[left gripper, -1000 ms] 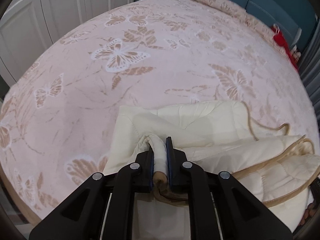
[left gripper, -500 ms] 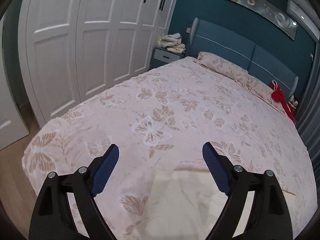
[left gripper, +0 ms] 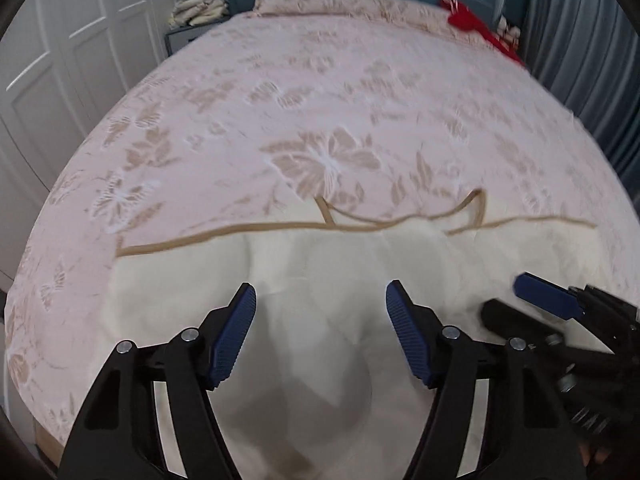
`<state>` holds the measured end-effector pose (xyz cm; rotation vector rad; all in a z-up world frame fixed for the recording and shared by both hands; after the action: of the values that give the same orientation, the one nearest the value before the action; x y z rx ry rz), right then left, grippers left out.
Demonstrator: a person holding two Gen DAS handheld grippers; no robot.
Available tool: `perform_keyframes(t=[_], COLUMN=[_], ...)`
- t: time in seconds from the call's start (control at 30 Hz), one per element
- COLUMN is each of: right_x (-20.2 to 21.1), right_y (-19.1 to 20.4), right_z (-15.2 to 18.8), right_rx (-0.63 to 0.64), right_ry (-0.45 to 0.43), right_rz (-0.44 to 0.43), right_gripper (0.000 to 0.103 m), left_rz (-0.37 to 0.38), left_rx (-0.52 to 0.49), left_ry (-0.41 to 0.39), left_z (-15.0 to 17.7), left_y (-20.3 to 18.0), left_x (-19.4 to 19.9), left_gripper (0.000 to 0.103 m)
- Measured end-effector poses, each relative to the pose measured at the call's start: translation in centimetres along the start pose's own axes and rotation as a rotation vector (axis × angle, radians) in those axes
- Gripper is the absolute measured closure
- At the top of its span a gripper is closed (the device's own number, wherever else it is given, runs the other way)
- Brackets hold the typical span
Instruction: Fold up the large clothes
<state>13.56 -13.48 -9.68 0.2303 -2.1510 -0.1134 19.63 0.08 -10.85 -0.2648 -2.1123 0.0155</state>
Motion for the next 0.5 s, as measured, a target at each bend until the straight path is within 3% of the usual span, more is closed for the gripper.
perform_keyframes(t=[0.1, 0.27, 0.33, 0.5], right_x=[-2.6, -5.6, -6.4, -8.1], right_y=[-0.4, -1.8, -2.1, -2.3], right_z=[0.4, 0.0, -0.3, -1.0], right_rx=[0.007, -0.038, -0.045, -0.027], right_ry=[0.051, 0.083, 0.086, 0.072], right_rz=[0.029, 0.025, 0.022, 0.039], right_gripper=[0.059, 0.096, 0.102, 0.103], left_rz=[-0.035, -0.043, -0.052, -0.056], left_rx=[-0.013, 0.01, 0.006, 0.012], left_ry=[0.018, 0.045, 0.051, 0.053], left_z=[0.3, -0.4, -0.6, -1.2], left_y=[0.1, 0.7, 0.6, 0.5], left_x=[-2.2, -4.6, -5.7, -7.7], left_gripper=[0.038, 0.038, 0.037, 0.036])
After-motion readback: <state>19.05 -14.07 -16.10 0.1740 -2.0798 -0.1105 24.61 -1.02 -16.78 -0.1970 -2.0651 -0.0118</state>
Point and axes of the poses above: each gripper's, at about its wrist camera, not at the fingertips, and x roughly against the way its jaws point, y to its left, z to its underside, the point moved 4 cm from there along -x, roughly the way its jaws point, and after that the axes turned 11 degrees about x, right-handed, at the moved point
